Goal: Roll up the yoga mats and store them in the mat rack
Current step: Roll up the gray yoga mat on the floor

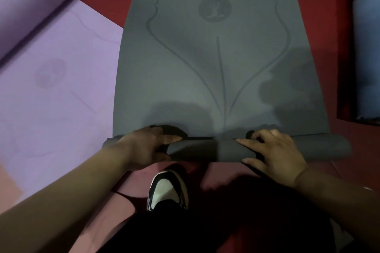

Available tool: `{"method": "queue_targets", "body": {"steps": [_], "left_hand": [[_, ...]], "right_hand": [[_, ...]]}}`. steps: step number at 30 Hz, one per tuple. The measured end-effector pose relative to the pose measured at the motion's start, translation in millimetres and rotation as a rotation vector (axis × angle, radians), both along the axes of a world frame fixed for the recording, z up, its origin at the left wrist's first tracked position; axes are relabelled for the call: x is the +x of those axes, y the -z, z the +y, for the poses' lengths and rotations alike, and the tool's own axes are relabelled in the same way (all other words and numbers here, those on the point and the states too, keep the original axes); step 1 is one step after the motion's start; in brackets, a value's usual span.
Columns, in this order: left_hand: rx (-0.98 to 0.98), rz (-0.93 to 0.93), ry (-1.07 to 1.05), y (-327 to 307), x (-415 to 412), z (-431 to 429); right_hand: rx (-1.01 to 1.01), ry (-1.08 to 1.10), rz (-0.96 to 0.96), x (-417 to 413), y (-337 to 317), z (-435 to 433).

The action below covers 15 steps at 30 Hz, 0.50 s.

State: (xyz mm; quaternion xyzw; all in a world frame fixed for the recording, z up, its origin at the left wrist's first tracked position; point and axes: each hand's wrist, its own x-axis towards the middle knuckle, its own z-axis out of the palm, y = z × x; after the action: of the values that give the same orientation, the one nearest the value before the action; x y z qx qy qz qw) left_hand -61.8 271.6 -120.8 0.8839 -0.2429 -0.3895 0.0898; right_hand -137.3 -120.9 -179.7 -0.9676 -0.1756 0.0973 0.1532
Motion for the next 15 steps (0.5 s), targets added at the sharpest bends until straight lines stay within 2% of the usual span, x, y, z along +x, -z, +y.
{"method": "queue_targets", "body": {"steps": [4,7,11,15], "left_hand": [[0.021,-0.457,0.084,2.2,-22.4,-0.6],[-0.031,-0.63,0.04,8.5,-41.1,-2.7],[-0.034,-0.686,0.045,14.6,-44.6,-1.6],[-0.007,-0.58,0.036,19.4,-29.1,2.5]], "right_hand": [[-0.016,-0.002,0.04,9.9,3.2,2.6],[-0.016,-0.001,0.05,15.8,3.7,1.6],[-0.035,-0.018,0.082,20.8,3.4,2.5],[-0.061,-0.02,0.036,17.8,-2.7,3.2]]}}
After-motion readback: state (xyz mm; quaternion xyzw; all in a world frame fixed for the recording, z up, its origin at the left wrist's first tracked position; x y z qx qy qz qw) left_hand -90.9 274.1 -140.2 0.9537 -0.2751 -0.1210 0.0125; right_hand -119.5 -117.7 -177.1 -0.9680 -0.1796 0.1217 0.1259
